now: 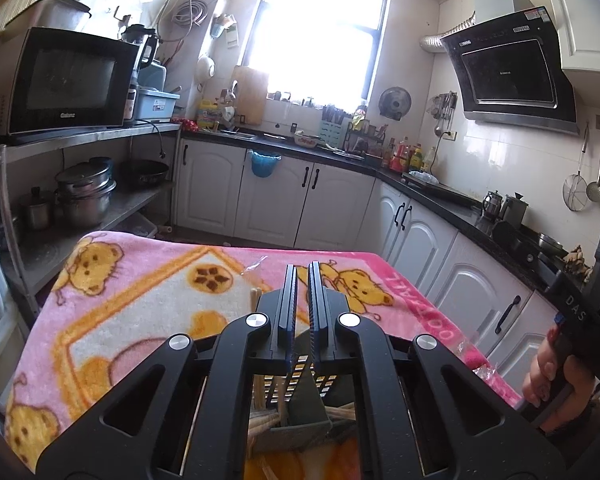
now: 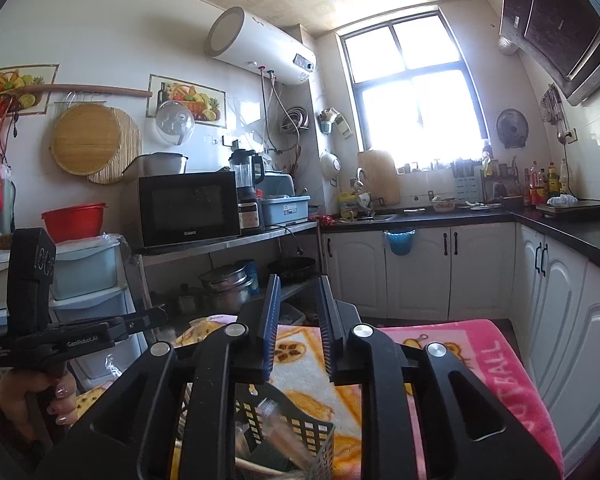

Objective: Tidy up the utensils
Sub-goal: 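Open the left tool to drop chopsticks into the caddy while the right tool releases its pair, then move both open tools down toward the last chopsticks on the blanket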

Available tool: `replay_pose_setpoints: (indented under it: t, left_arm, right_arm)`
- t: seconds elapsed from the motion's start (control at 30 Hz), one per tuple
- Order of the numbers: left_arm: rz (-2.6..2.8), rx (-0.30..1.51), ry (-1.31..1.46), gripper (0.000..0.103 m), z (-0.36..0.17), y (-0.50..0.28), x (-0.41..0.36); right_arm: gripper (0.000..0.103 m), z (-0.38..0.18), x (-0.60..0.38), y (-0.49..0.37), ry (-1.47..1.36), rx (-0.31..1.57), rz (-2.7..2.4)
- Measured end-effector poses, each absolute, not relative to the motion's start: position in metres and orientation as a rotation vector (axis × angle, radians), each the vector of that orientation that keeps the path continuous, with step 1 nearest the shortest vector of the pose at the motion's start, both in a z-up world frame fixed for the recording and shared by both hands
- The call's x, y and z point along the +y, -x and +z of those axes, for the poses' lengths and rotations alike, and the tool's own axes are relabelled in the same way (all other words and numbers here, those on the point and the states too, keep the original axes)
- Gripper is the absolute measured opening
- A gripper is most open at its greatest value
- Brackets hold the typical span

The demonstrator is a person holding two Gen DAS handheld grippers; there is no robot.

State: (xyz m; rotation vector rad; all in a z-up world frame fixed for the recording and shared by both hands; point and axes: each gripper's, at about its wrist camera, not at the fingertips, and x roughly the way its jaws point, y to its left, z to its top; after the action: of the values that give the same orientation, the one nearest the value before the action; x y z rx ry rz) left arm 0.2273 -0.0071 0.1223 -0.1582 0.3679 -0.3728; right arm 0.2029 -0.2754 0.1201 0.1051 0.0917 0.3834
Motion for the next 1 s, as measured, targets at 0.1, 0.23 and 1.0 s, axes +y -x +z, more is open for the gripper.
replay_pose_setpoints:
  t: [0.1,0.23,1.0]
  left_arm:
    - [-0.375,0.375,0.161,0.004,0.121,-0.225,-0.005]
    - [-0.373,0.384,0.168,0.019,0.121,-0.219,-0.002]
    - [-0.371,0.466,0.212,0.078,0.106,-0.157,0.020]
  right_arm:
    - [0.022,0.118,-0.278,-0.198,-0.103,0.110,0.366]
    - [0.025,0.115,-0.282,-0.194,-0.106,0.145,0.341]
    - [0.040,0.067,-0.296,-0.173,-0.151,0.434,0.249]
